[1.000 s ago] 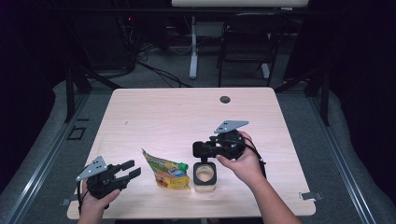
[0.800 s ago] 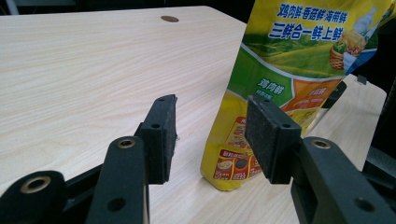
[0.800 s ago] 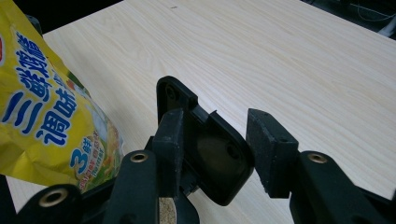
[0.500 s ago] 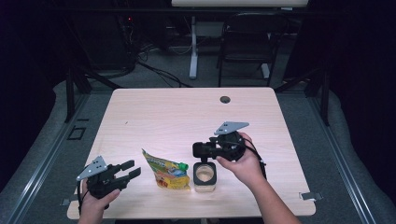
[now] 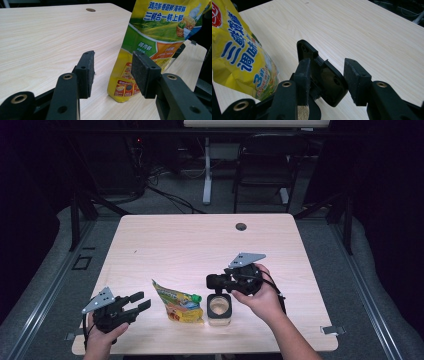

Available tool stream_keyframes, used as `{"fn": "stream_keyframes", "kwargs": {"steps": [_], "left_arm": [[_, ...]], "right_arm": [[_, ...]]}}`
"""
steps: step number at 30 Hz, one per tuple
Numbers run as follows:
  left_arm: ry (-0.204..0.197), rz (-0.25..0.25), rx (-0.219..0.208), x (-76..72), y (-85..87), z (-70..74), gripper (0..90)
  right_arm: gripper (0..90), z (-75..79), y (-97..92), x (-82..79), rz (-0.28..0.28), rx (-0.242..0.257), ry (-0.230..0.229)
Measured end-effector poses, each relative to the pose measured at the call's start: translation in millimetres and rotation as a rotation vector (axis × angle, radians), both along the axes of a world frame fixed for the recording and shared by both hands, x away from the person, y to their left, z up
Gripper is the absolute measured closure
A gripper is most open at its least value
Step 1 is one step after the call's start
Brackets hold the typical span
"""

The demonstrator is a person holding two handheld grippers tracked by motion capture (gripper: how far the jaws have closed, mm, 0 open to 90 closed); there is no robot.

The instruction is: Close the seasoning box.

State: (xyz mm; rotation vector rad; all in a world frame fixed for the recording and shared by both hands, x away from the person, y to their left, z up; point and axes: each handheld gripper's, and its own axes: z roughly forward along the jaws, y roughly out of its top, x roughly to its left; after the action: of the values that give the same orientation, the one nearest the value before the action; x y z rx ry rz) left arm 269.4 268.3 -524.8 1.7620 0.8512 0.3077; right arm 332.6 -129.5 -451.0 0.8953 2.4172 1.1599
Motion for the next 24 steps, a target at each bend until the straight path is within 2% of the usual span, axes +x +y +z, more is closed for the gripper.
{"fn": "stream_keyframes", "kwargs": {"steps": [22,24], "left_arm": [[0.001,0.001,0.001,0.0,0.6,-0.3,54.1],[0.004,-0.012,0.000,0.3,1.3,0.1,54.1]], "right_arm": [[58.9,-0.3,-2.4,-7.6,0.011,0.003,-0.004],[58.9,-0.5,-2.8,-8.2,0.012,0.003,-0.005]]}}
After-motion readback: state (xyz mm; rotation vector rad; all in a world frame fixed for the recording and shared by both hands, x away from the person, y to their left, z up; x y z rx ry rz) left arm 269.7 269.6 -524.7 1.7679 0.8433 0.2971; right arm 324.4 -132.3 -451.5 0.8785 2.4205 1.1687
